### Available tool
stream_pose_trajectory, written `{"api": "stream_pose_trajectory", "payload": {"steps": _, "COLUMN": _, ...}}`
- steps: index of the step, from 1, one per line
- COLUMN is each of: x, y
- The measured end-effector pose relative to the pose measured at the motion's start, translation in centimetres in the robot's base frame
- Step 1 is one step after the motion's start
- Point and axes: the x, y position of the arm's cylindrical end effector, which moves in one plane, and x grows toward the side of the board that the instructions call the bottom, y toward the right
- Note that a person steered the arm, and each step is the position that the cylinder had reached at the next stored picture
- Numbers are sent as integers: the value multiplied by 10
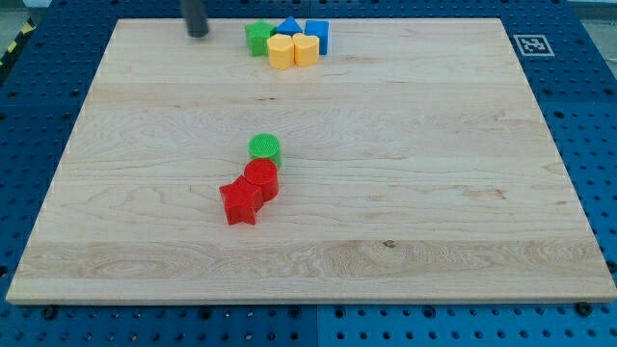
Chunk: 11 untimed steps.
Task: Move your arm left side of the red circle
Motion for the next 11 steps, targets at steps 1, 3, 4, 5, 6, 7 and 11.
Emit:
{"api": "stream_pose_trajectory", "payload": {"steps": 1, "x": 1, "y": -10}}
{"api": "stream_pose_trajectory", "payload": {"steps": 3, "x": 31, "y": -11}}
{"api": "stream_pose_trajectory", "payload": {"steps": 4, "x": 35, "y": -11}}
{"api": "stream_pose_trajectory", "payload": {"steps": 5, "x": 51, "y": -11}}
{"api": "stream_pose_trajectory", "payload": {"steps": 6, "x": 100, "y": -11}}
{"api": "stream_pose_trajectory", "payload": {"steps": 7, "x": 154, "y": -11}}
{"api": "stream_pose_trajectory", "payload": {"steps": 11, "x": 275, "y": 67}}
